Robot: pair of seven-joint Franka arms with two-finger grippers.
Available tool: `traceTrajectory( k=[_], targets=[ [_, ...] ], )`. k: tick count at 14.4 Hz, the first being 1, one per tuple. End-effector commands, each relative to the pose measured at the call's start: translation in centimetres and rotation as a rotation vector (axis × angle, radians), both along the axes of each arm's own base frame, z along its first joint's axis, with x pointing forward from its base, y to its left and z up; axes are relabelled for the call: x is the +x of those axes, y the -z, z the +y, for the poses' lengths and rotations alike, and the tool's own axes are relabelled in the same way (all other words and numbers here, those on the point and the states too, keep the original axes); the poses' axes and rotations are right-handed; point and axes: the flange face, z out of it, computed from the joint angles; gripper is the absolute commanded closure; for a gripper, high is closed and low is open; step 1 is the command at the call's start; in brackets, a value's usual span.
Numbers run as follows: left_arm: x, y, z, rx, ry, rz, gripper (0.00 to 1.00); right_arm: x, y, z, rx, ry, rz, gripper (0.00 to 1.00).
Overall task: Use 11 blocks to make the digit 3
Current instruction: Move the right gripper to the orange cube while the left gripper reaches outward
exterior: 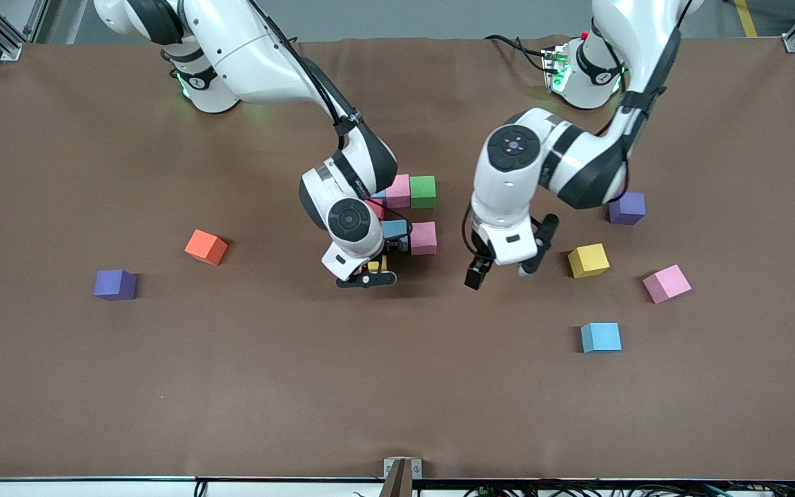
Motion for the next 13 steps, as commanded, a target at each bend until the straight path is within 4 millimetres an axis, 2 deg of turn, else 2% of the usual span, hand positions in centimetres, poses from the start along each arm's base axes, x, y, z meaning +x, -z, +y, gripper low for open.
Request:
traceTrajectory(
  k=[1, 2, 4, 6, 7, 9, 10, 11, 12, 13],
  targets=[
    [2.0, -2.4, 2.3, 0.036, 0.122, -0.014, 0.0, -0.2, -3.5, -0.4, 0.017, 0.013, -0.003, 0.0],
    [2.6, -3.0, 3.7, 0.05, 0.165, -0.013, 0.0, 0.0, -4.5, -0.4, 0.018, 0.014, 0.002, 0.0],
    [2.8, -4.7, 5.7, 0.11, 0.306, 0.018, 0.0, 1.1, -7.9, -1.4, 0.021, 0.029, 0.007, 0.0],
    [3.4, -7.4, 8.3, 0.156, 0.423, 0.049, 0.0, 3.3, -11.8, -4.7, 0.027, 0.076, -0.008, 0.0],
    [3.3, -10.0, 9.7, 0.177, 0.485, 0.076, 0.0, 5.8, -13.8, -9.3, 0.026, 0.144, -0.018, 0.0],
    [2.9, -12.9, 11.8, 0.197, 0.525, 0.108, 0.0, 8.4, -15.4, -15.3, 0.02, 0.241, -0.012, 0.0],
    [2.6, -13.8, 12.8, 0.207, 0.549, 0.131, 0.0, 9.7, -15.9, -19.0, 0.017, 0.293, -0.005, 0.0],
    [2.1, -15.3, 13.7, 0.211, 0.585, 0.136, 0.0, 10.4, -15.9, -21.9, 0.011, 0.327, 0.012, 0.0],
    [1.3, -17.0, 14.5, 0.201, 0.643, 0.145, 0.0, 10.7, -15.0, -25.4, -0.004, 0.371, 0.052, 0.0],
    [0.6, -18.5, 15.9, 0.202, 0.692, 0.165, 0.0, 10.8, -14.7, -27.8, -0.002, 0.381, 0.068, 0.0]
  ],
)
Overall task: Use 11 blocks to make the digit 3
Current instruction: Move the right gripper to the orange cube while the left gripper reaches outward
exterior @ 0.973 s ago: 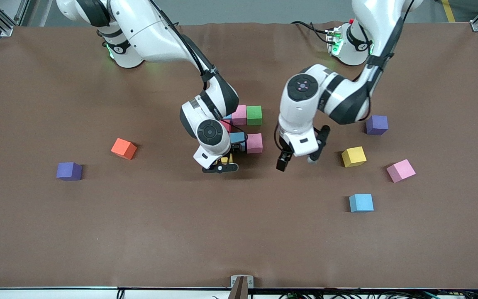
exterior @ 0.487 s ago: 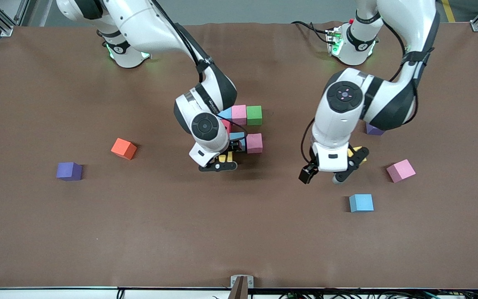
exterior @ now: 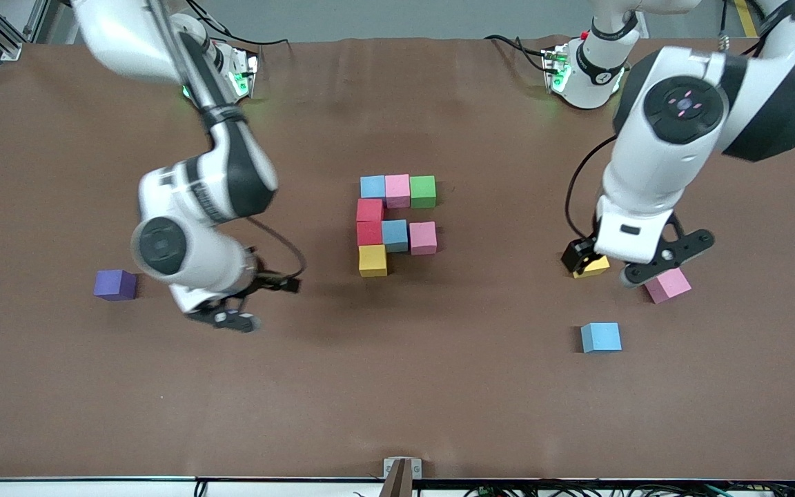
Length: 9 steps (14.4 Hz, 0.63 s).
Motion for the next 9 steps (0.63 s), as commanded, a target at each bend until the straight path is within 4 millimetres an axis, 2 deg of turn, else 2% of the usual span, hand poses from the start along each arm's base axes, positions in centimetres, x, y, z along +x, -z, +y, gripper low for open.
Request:
traceTrajectory(
  k=[1, 3, 6, 8, 9],
  targets=[
    [-2.2, -3.8, 3.1, 0.002, 0.119, 0.063, 0.0, -1.2, 1.7, -4.9, 0.014, 0.017, 0.062, 0.0],
    [-3.4, -5.5, 5.4, 0.014, 0.191, 0.109, 0.0, -2.3, 3.2, -7.6, 0.013, 0.051, 0.086, 0.0],
    [-4.7, -6.9, 11.0, -0.045, 0.373, 0.205, 0.0, -4.5, 5.8, -11.9, 0.001, 0.117, 0.08, 0.0],
    [-6.4, -7.5, 13.3, -0.109, 0.363, 0.205, 0.0, -6.4, 7.6, -13.5, -0.003, 0.144, 0.096, 0.0],
    [-7.0, -7.6, 13.4, -0.113, 0.367, 0.205, 0.0, -7.1, 8.0, -14.2, -0.004, 0.155, 0.095, 0.0]
  ],
)
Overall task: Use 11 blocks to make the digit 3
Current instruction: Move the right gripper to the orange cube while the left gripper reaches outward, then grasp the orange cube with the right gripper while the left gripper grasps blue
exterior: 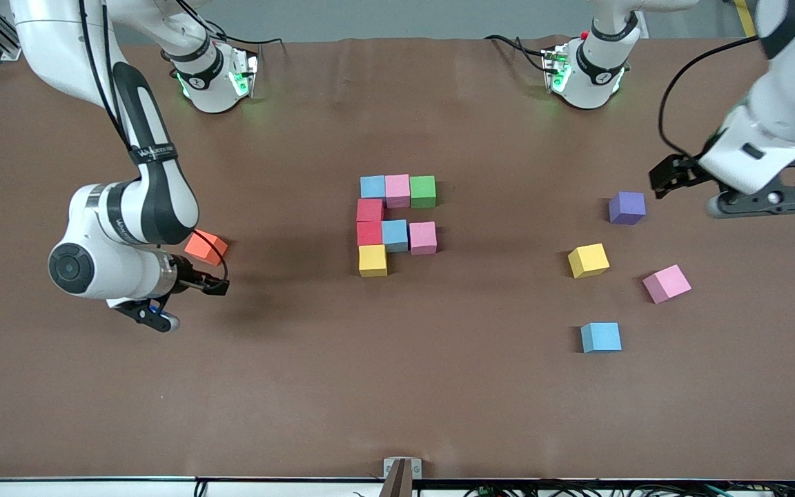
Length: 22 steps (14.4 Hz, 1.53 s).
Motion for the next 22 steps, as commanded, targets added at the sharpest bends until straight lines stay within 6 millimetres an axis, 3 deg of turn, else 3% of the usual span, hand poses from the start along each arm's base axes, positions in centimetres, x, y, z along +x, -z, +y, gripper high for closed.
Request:
traceTrajectory(
  k=[1, 6, 9, 11, 13, 17, 20, 22],
  targets=[
    [-3.2, -0.4, 0.6, -0.03, 0.019, 0.01, 0.0, -3.9, 0.6, -2.5, -0.003, 0.021, 0.0, 0.0],
    [-6.4, 1.1, 0.1, -0.036, 0.039, -0.043, 0.0, -6.0, 2.9, -6.6, -0.054, 0.046, 0.044, 0.0],
    [-5.2, 1.8, 0.0, -0.038, 0.04, -0.05, 0.0, -7.6, 5.0, -6.7, -0.06, 0.054, 0.041, 0.0],
    [-4.7, 1.1, -0.3, -0.041, 0.048, -0.062, 0.0, -8.7, 6.4, -6.7, -0.066, 0.056, 0.025, 0.0],
    [-4.3, -0.4, -0.5, -0.045, 0.05, -0.089, 0.0, -9.0, 6.8, -6.7, -0.064, 0.06, 0.032, 0.0],
    [-4.1, -0.7, -0.7, -0.046, 0.055, -0.078, 0.0, -9.0, 6.8, -6.4, -0.06, 0.055, 0.031, 0.0],
    [-1.5, 2.4, -0.4, -0.039, 0.041, -0.04, 0.0, -9.1, 7.0, -5.4, -0.056, 0.034, 0.034, 0.0],
    [2.0, 6.8, -0.3, -0.031, 0.03, -0.017, 0.0, -9.0, 7.1, -5.4, -0.056, 0.033, 0.032, 0.0]
  ],
)
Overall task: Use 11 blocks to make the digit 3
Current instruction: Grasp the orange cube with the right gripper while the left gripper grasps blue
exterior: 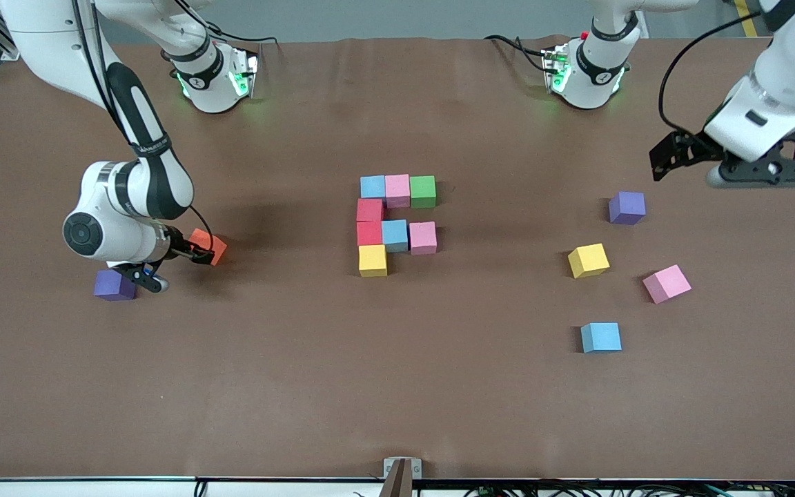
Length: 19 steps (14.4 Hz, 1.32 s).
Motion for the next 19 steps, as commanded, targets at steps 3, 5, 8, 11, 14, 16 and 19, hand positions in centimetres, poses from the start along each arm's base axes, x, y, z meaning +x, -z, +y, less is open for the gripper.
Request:
traceTrajectory(
  k=[3, 5, 8, 11, 14, 16, 19],
  targets=[
    [9.4, 11.0, 2.3, -0.013, -0.04, 0.016, 0.0, -0.8, -0.4, 0.2, 0.005, -0.011, -0.019, 0.0],
    [13.3, 16.0, 2.7, -0.026, -0.049, 0.003, 0.0, -0.8, -0.3, 0.2, 0.005, -0.014, -0.017, 0.0],
    [17.6, 21.6, 1.5, -0.043, -0.039, -0.036, 0.0, -1.2, 0.2, 0.5, 0.007, -0.024, -0.006, 0.16],
    [19.7, 25.7, -0.3, -0.054, -0.019, -0.098, 0.0, -1.4, 0.8, 0.9, 0.009, -0.037, 0.005, 0.32],
    [20.4, 29.1, -0.7, -0.054, -0.007, -0.128, 0.0, -1.4, 1.1, 1.2, 0.011, -0.047, 0.01, 0.4],
    [20.2, 30.2, -0.7, -0.016, 0.022, -0.116, 0.0, -1.1, 0.6, 1.6, 0.016, -0.055, 0.002, 0.46],
    [20.1, 30.8, 0.4, 0.05, 0.065, -0.11, 0.0, 1.7, -2.3, 2.3, 0.034, -0.106, -0.053, 0.49]
  ],
)
